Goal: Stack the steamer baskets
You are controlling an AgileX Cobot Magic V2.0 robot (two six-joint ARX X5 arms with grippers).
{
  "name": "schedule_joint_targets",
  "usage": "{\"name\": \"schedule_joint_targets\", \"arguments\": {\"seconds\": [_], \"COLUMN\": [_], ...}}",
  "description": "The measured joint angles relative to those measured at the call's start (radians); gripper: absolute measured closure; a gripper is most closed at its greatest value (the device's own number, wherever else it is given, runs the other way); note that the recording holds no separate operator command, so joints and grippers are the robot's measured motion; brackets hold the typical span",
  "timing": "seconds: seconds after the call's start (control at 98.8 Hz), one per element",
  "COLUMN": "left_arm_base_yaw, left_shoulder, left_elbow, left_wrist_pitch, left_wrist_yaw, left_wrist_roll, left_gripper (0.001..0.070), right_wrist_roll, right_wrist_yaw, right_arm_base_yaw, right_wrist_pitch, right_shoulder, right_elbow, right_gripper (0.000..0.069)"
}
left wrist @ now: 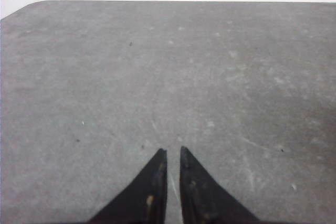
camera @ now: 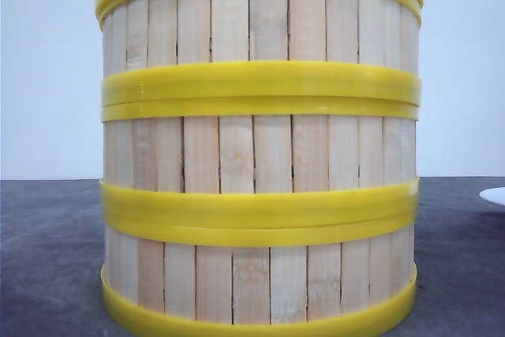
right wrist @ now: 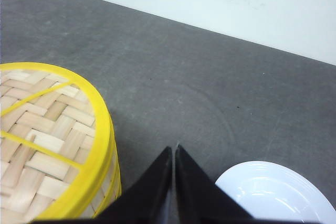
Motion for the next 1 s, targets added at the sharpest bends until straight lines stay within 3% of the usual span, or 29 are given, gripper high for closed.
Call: {"name": "schedule_joint_targets", "arguments": {"seconds": [1.002], "left_arm_base_yaw": [0.000], "left_shoulder": [-0.016], "left_elbow": [-0.001], "left_wrist_pitch": [0.001], "left_wrist_yaw": [0.000], "left_wrist_roll": [-0.023], "left_gripper": [0.0693], "right_wrist_roll": [0.000], "right_wrist_yaw": [0.000], "right_arm_base_yaw": [0.000], "right_wrist_pitch": [0.000], "right_shoulder": [0.000], "right_elbow": [0.000], "right_gripper": [0.0686]}}
